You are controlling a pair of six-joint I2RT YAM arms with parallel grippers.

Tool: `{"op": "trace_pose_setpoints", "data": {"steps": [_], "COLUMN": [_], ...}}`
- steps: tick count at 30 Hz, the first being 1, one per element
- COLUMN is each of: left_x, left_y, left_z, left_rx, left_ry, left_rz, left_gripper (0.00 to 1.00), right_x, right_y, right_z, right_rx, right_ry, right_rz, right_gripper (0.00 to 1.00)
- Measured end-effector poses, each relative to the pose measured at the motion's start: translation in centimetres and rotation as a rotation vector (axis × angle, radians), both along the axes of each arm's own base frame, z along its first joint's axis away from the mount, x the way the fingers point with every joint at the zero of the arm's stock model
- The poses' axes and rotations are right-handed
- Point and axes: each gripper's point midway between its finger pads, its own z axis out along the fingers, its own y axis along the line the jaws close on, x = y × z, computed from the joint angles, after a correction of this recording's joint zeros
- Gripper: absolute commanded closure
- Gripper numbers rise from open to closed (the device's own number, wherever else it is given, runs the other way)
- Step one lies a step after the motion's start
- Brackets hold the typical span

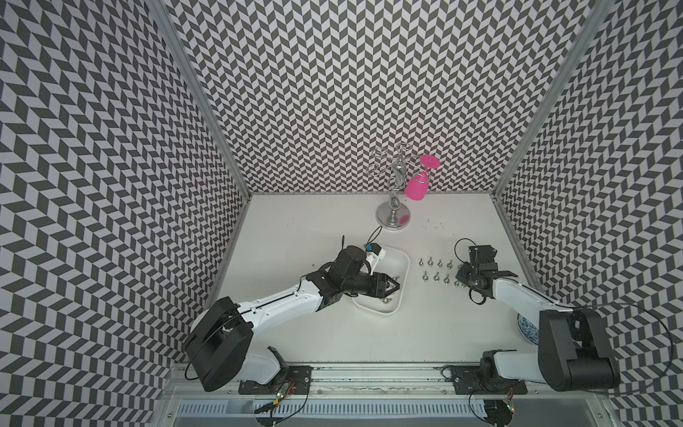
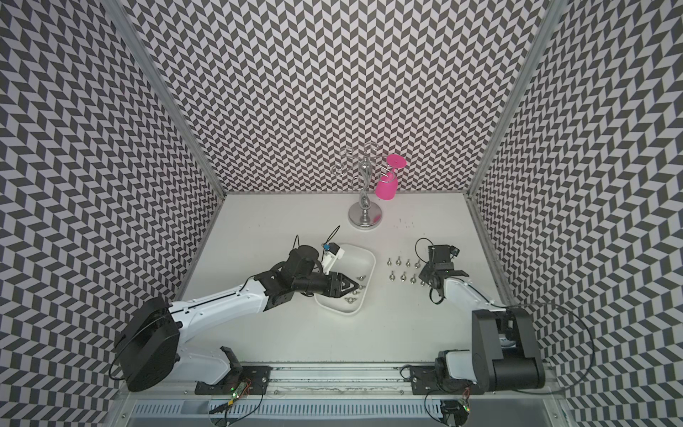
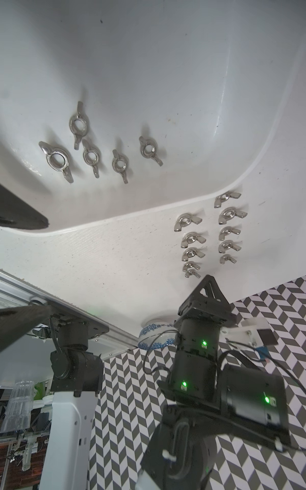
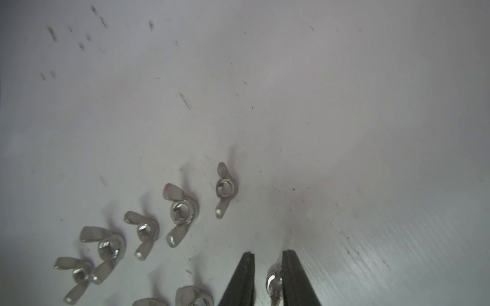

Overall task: Take out the wing nut from the storage box
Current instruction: Place the wing nut at the center of the board, then pick up the wing nut from the storage box.

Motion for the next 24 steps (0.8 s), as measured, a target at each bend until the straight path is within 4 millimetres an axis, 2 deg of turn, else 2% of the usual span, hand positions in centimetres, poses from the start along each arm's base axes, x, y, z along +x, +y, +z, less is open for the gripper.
{"op": "trace_pose_setpoints", "data": {"steps": [2,4,5,7,9,12,15,18,21,24], "left_x": [0.4,1.2,2.0,3.7,5.6,7.6,8.1,7.8,7.3,6.9], "left_y": [0.5,1.5,2.3,4.2,6.9,11.0,14.2,16.7,18.4,19.4], "left_z": [-0.3,-0.2,0.0,0.9,1.7,1.9,0.9,-0.4,-1.5,-2.5], "left_rx": [0.015,0.026,0.026,0.015,0.003,0.004,0.015,0.017,0.009,0.005], "left_ry": [-0.001,-0.007,-0.013,-0.028,-0.054,-0.067,-0.037,0.009,0.050,0.089], "left_rz": [0.010,0.037,0.063,0.122,0.200,0.311,0.378,0.430,0.466,0.485], "left_gripper": [0.50,0.49,0.49,0.49,0.48,0.48,0.48,0.46,0.47,0.47], "right_x": [0.5,0.9,1.1,1.1,0.8,-0.1,-1.1,-2.4,-3.6,-4.8], "right_y": [0.6,2.4,3.9,7.9,12.8,19.2,24.6,28.4,30.6,31.2], "right_z": [1.8,3.8,4.8,6.6,8.2,9.5,9.2,7.1,4.6,2.4], "right_rx": [-0.004,-0.005,-0.005,0.003,0.020,0.047,0.057,0.037,0.007,-0.011], "right_ry": [-0.058,-0.119,-0.150,-0.202,-0.240,-0.260,-0.225,-0.147,-0.064,0.005], "right_rz": [0.030,0.095,0.149,0.288,0.455,0.678,0.867,1.015,1.112,1.164], "right_gripper": [0.70,0.67,0.66,0.66,0.66,0.67,0.62,0.61,0.61,0.61]}}
